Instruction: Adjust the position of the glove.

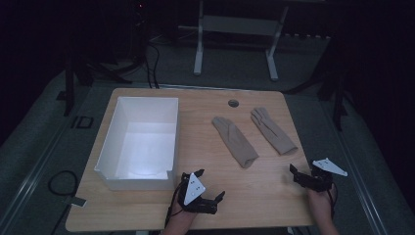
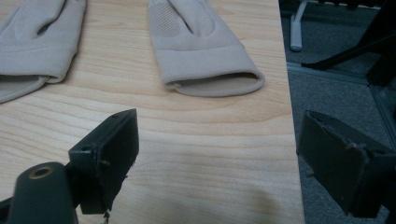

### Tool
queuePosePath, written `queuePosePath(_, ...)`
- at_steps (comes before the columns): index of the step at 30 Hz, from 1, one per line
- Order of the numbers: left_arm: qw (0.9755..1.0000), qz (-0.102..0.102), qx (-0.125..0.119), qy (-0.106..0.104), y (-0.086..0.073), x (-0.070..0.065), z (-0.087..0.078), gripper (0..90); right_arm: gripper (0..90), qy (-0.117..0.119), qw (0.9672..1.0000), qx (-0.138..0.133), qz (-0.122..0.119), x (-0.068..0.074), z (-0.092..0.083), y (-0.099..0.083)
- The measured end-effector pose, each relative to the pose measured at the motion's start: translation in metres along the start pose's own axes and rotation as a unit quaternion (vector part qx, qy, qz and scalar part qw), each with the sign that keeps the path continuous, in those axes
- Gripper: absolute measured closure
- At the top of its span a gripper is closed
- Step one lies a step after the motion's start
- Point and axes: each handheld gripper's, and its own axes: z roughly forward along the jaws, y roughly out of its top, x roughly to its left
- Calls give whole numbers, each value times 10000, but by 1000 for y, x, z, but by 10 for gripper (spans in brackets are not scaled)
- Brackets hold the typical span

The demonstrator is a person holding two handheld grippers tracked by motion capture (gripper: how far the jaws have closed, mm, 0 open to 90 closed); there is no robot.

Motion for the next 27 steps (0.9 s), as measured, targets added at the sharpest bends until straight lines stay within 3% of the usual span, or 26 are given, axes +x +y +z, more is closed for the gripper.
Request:
queuePosePath(10, 10000, 6, 11, -23, 0, 0, 0, 16, 116, 70, 9999, 133, -73, 1, 1, 0)
queuePosePath(18, 10000, -27, -52, -38, 0, 1, 0, 16, 116, -254, 9990, 373, 14, -1, -4, 3)
queuePosePath(21, 10000, 43, -38, -21, 0, 0, 0, 16, 156, 243, 9962, 803, 237, -8, -2, 9)
queuePosePath(23, 10000, 43, -46, -23, 0, 0, 0, 16, 164, 501, 9941, 810, 515, -11, -2, 11)
queuePosePath(27, 10000, 17, -55, -16, 0, 0, 0, 16, 146, 504, 9944, 777, 507, -8, -3, 20)
